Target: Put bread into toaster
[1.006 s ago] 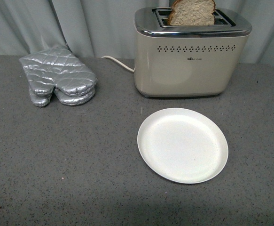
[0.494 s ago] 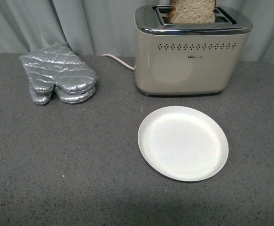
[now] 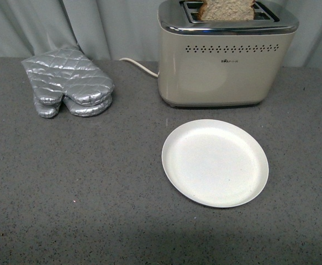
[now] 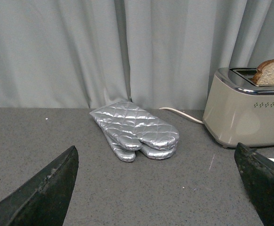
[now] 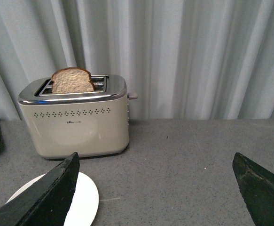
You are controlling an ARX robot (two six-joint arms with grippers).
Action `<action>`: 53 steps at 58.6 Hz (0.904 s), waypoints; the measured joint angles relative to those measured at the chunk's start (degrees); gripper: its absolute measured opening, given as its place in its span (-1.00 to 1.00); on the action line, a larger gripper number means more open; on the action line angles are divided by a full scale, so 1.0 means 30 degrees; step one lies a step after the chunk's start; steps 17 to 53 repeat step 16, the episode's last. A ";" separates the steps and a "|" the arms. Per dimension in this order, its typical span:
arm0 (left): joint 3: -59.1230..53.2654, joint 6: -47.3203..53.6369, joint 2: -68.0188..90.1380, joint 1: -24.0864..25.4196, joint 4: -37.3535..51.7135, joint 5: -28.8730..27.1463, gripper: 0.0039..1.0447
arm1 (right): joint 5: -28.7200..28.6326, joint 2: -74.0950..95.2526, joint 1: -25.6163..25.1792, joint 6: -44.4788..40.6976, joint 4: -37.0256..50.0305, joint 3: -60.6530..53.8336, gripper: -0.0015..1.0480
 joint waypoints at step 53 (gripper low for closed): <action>0.0000 0.0000 0.0000 0.0000 0.0000 0.0000 0.88 | 0.0000 0.0000 0.0000 0.0007 0.0000 0.0000 0.81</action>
